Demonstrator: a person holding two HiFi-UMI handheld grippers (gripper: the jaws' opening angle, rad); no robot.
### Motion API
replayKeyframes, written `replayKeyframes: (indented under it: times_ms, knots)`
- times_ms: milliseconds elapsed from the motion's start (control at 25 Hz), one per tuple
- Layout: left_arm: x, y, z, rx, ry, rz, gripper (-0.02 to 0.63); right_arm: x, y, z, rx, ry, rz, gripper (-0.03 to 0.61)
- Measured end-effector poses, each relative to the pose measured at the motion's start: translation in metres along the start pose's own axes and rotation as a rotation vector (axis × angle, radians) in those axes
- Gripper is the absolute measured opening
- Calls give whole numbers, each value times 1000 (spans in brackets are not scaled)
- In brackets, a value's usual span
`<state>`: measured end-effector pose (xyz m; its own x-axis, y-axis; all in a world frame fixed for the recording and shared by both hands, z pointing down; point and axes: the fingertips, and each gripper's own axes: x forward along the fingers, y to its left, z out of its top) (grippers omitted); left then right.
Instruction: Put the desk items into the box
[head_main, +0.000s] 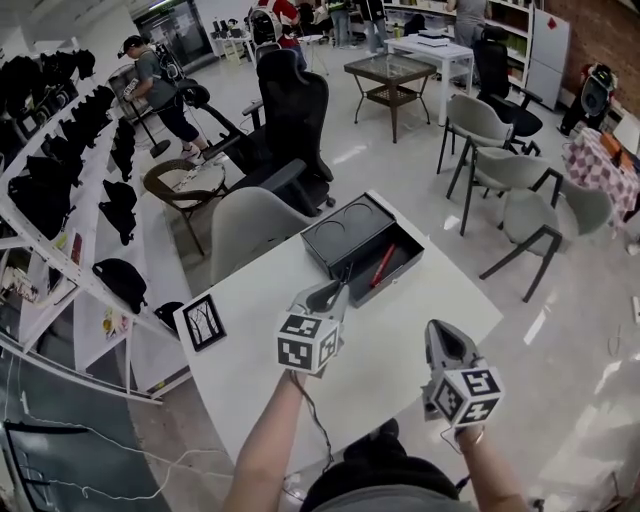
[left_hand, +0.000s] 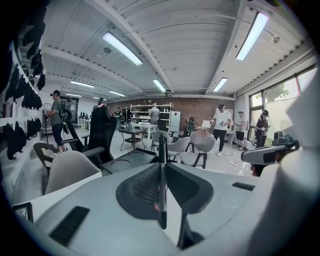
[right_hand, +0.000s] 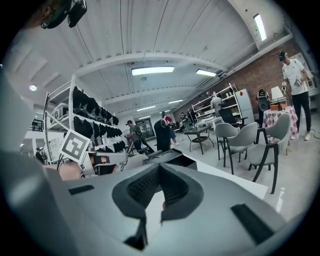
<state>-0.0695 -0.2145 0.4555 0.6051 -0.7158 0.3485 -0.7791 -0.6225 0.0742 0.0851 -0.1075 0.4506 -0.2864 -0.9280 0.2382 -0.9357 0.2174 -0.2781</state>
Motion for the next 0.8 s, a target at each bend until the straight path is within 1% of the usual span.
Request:
replayKeyframes:
  times_ms: [200, 400, 600, 800]
  knots:
    - [-3, 8, 8, -7, -36, 2, 46, -2, 4, -1, -11, 0, -22, 5]
    - [-1, 8, 18, -22, -55, -31, 46, 1, -2, 6, -2, -24, -52, 5]
    - [17, 7, 20, -12, -41, -45, 46, 12, -16, 11, -10, -13, -44, 5]
    - [43, 5, 22, 7, -19, -26, 46, 29, -38, 19, -13, 4, -7, 5]
